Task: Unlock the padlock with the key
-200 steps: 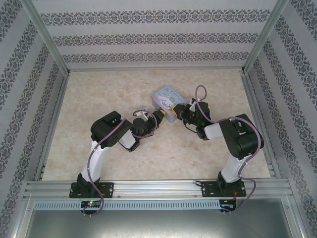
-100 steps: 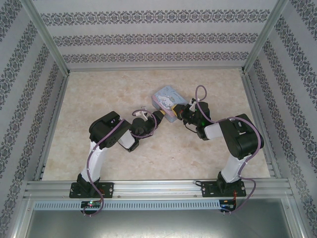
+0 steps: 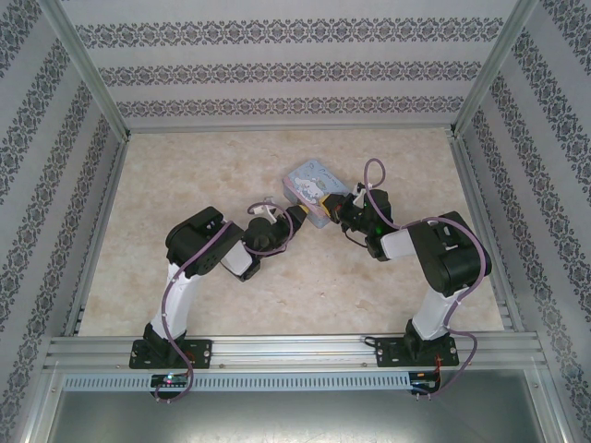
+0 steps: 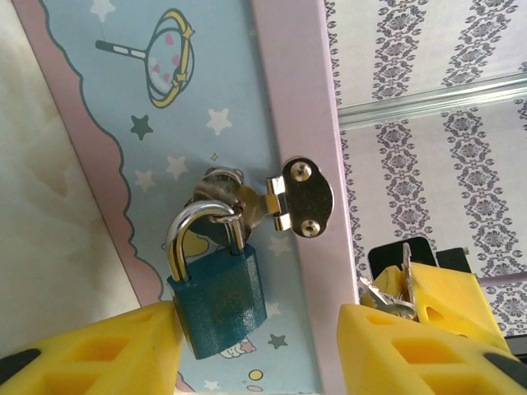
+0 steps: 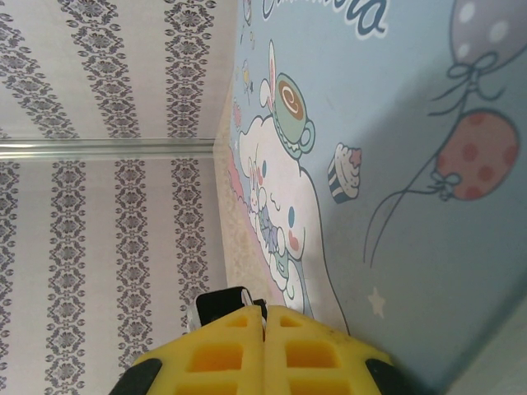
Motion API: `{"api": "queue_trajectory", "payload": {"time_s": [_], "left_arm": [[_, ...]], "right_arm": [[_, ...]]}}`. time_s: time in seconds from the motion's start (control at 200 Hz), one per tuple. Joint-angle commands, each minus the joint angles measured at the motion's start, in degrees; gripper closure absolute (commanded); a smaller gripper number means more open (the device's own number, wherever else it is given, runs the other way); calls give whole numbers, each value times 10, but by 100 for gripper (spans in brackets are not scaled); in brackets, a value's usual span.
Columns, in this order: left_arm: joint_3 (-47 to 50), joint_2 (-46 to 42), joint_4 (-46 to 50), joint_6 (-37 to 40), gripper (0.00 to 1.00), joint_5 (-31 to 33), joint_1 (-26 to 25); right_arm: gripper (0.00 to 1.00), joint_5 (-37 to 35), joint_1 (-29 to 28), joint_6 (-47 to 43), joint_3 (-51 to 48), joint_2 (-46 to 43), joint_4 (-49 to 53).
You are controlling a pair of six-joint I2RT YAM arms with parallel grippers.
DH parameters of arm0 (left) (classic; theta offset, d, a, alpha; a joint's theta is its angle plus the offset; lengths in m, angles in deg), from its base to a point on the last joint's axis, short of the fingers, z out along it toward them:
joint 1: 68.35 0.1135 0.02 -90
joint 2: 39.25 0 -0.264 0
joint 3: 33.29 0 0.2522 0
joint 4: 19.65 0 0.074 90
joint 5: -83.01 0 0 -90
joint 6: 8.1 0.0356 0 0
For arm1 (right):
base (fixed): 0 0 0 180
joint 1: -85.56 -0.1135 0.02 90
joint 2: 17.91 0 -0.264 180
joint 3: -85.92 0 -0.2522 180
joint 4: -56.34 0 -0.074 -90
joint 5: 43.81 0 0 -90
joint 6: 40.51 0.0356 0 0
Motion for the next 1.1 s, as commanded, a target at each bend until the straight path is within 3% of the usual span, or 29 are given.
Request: {"api": "queue_trajectory", "payload": {"time_s": [0.0, 0.255, 0.934, 1.094], "left_arm": [[-14, -18, 27, 21, 47, -6, 5], [-16, -13, 27, 17, 50, -3, 10], [-8, -17, 18, 15, 76, 6, 19], [-8, -22, 22, 19, 60, 3, 21]], "right_arm": [[100, 0, -2, -12, -14, 20, 18], [100, 1, -2, -11, -13, 22, 17], [100, -1, -2, -12, -17, 24, 16], [100, 0, -1, -12, -19, 24, 15]]}}
